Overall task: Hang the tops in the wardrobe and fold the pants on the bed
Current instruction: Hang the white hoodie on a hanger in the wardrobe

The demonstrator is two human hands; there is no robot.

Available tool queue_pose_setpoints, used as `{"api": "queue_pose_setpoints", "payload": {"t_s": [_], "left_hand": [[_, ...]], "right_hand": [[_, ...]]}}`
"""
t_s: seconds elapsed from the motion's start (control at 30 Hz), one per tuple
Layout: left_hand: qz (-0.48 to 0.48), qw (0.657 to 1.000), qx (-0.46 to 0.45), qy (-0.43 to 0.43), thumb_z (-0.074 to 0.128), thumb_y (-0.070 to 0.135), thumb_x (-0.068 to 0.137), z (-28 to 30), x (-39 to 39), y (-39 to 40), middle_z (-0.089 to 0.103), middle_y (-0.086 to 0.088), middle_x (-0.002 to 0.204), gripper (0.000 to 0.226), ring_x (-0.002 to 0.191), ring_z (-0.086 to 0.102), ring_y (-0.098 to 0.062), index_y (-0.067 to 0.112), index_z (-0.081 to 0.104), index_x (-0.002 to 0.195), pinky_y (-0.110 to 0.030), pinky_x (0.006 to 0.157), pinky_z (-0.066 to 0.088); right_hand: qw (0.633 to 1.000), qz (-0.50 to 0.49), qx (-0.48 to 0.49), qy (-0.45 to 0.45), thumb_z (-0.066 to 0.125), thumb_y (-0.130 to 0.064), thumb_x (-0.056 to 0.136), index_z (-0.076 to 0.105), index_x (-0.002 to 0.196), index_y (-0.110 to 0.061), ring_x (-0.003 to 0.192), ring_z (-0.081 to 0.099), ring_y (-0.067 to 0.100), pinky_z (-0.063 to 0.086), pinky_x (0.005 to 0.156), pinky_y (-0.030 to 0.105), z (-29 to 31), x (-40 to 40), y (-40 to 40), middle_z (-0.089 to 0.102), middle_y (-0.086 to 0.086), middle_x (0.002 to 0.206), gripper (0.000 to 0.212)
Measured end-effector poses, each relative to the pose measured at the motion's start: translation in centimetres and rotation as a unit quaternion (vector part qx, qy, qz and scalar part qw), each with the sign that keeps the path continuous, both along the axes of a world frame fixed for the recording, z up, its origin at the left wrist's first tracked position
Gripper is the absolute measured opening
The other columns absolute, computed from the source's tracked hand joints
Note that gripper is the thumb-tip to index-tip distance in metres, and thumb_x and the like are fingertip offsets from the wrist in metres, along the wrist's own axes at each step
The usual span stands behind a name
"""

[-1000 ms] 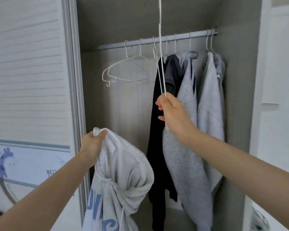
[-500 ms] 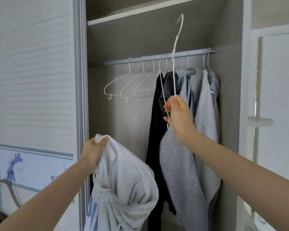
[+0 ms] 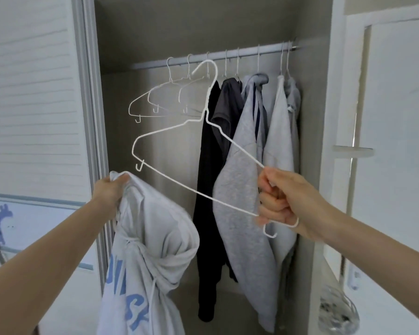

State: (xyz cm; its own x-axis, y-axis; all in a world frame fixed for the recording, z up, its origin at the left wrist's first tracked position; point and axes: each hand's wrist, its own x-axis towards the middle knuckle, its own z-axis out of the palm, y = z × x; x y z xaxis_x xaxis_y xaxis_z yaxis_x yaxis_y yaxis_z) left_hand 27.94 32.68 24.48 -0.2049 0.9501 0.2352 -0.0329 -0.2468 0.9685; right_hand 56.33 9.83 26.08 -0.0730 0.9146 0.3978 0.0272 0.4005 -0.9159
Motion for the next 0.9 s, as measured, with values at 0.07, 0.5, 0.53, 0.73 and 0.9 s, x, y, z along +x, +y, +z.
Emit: {"api": "queue_pose_setpoints", "payload": {"t_s": [0.07, 0.5, 0.53, 0.73, 0.9], "left_hand": [[0.002, 1.000, -0.011, -0.015, 0.068, 0.021, 0.090, -0.4, -0.4, 0.3, 0.062, -0.017, 0.104, 0.016, 0.082, 0.061, -0.028, 0.008, 0.062, 0.097, -0.039, 0.087, 0.050], [-0.124, 0.977, 0.064, 0.161, 0.063, 0.027, 0.094, -0.5, 2.7, -3.2, 0.071, -0.007, 0.089, 0.015, 0.078, 0.067, -0.020, 0.014, 0.070, 0.093, -0.028, 0.066, 0.054], [-0.139, 0.975, 0.072, 0.156, 0.063, 0.026, 0.094, -0.4, 3.3, -3.6, 0.072, -0.007, 0.090, 0.016, 0.078, 0.068, -0.019, 0.012, 0.071, 0.096, -0.029, 0.069, 0.056], [-0.178, 0.951, 0.149, 0.206, 0.065, 0.022, 0.093, 0.6, 6.0, -5.7, 0.066, 0.010, 0.066, 0.014, 0.053, 0.057, 0.002, 0.014, 0.070, 0.082, -0.011, 0.053, 0.044], [-0.214, 0.925, 0.169, 0.265, 0.063, 0.025, 0.093, -0.2, 6.8, -7.0, 0.066, -0.012, 0.085, 0.026, 0.077, 0.059, -0.013, -0.001, 0.066, 0.096, -0.029, 0.073, 0.046]], "right_hand": [[0.999, 0.021, -0.036, -0.022, 0.036, -0.037, 0.098, 0.039, 0.067, -0.017, 0.041, 0.013, 0.009, 0.044, 0.058, 0.032, -0.3, 1.1, -0.4, 0.014, -0.002, 0.050, 0.037], [0.987, 0.012, -0.126, -0.095, 0.029, -0.023, 0.105, 0.038, 0.072, -0.013, 0.040, 0.020, 0.010, 0.039, 0.042, 0.018, -6.8, -2.5, 3.4, 0.024, -0.001, 0.049, 0.035], [0.986, 0.006, -0.123, -0.108, 0.030, -0.022, 0.105, 0.039, 0.073, -0.012, 0.042, 0.023, 0.011, 0.039, 0.043, 0.019, -7.8, -3.2, 4.1, 0.027, 0.000, 0.051, 0.034], [0.940, -0.055, -0.234, -0.242, 0.046, -0.021, 0.099, 0.060, 0.091, -0.016, 0.053, 0.056, 0.010, 0.051, 0.051, 0.022, -10.5, -5.6, 7.9, 0.058, 0.001, 0.068, 0.017], [0.980, -0.146, -0.134, -0.032, 0.052, -0.028, 0.097, 0.058, 0.067, -0.010, 0.032, 0.029, 0.008, 0.030, 0.038, 0.018, -8.4, -8.2, 9.4, 0.035, -0.006, 0.041, 0.036]]}}
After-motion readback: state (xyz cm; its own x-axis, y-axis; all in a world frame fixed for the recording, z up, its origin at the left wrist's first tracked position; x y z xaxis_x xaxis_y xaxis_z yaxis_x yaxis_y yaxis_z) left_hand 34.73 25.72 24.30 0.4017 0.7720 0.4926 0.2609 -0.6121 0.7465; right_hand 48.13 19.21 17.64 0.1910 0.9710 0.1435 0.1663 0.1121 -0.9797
